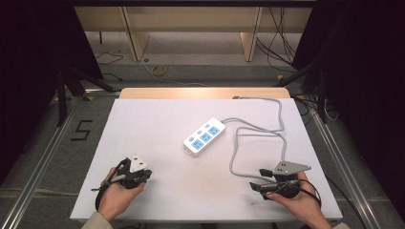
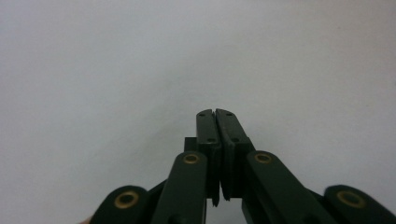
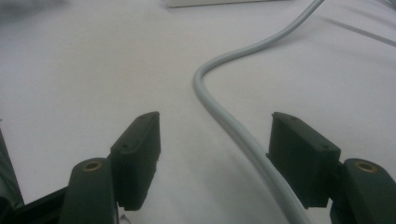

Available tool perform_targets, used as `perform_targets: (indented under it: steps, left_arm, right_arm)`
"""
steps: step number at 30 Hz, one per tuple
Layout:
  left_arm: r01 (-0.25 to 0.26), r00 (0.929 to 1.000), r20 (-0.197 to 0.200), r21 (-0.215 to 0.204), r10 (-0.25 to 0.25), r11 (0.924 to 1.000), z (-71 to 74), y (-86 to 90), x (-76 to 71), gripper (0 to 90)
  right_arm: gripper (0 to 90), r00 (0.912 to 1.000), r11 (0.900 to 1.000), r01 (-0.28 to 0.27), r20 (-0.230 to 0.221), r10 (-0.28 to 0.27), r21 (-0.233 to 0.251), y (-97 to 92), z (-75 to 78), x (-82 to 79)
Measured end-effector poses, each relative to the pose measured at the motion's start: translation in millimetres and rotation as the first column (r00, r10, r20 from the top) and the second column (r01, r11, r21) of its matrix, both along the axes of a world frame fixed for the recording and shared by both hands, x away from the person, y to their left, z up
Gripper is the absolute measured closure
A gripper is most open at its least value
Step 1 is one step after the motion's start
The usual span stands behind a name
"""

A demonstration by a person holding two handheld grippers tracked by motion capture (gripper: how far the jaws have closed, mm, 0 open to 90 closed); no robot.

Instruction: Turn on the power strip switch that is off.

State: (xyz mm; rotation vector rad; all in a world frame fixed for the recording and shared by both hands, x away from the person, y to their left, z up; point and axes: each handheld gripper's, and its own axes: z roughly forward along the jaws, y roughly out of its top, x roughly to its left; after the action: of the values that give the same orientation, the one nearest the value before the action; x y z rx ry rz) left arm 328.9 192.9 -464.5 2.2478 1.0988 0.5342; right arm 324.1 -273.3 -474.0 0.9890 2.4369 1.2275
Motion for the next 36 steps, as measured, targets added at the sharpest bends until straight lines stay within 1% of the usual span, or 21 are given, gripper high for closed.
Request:
perform_targets:
  steps: [4, 6, 11, 13, 18, 22, 28, 34, 36]
  left_arm:
    - [-0.014, 0.9999, -0.004, 0.003, 0.014, 0.9999, 2.3, -0.7, 0.1, 89.7]
    - [-0.019, 0.9998, -0.006, -0.009, 0.019, 0.9998, 3.0, -1.3, 0.2, 89.6]
    - [-0.032, 0.9994, -0.013, -0.020, 0.031, 0.9993, 3.9, -1.3, 1.4, 89.7]
    - [-0.035, 0.9993, -0.015, -0.018, 0.035, 0.9992, 5.0, -1.0, 2.0, 89.7]
    - [-0.055, 0.9984, -0.015, -0.028, 0.054, 0.9981, 7.7, -1.5, 4.3, 89.7]
    - [-0.054, 0.9985, -0.014, -0.032, 0.054, 0.9980, 9.0, -3.1, 6.4, 89.7]
    - [-0.050, 0.9987, -0.012, -0.022, 0.049, 0.9985, 10.4, -7.2, 9.4, 89.7]
    - [-0.049, 0.9987, -0.019, -0.017, 0.048, 0.9987, 11.1, -11.4, 12.6, 89.8]
    - [-0.052, 0.9984, -0.023, -0.022, 0.052, 0.9984, 12.1, -12.8, 14.0, 89.8]
  right_arm:
    - [35.0, 1.0000, 1.0000, 0.000, 0.001, 0.000, 0.002, 0.3, 0.2, -0.2]
    - [35.0, 1.0000, 1.0000, 0.000, 0.001, 0.000, 0.002, 0.3, 0.1, -0.2]
    - [35.0, 1.0000, 1.0000, -0.002, 0.001, 0.002, -0.003, 0.2, -0.2, 0.1]
    - [35.0, 1.0000, 1.0000, -0.002, 0.002, 0.002, -0.003, 0.2, -0.3, 0.1]
    - [35.0, 1.0000, 1.0000, -0.001, 0.003, 0.001, -0.004, 0.3, -0.4, 0.1]
    - [34.9, 1.0000, 1.0000, -0.001, 0.001, 0.001, -0.006, 0.5, -0.6, 0.2]
    - [34.9, 1.0000, 1.0000, 0.000, 0.000, 0.000, -0.004, 0.5, -0.8, 0.4]
    - [34.9, 1.0000, 1.0000, 0.000, -0.001, 0.000, -0.006, 0.6, -0.8, 0.6]
    - [34.9, 1.0000, 1.0000, -0.001, -0.001, 0.001, -0.006, 0.8, -0.8, 0.6]
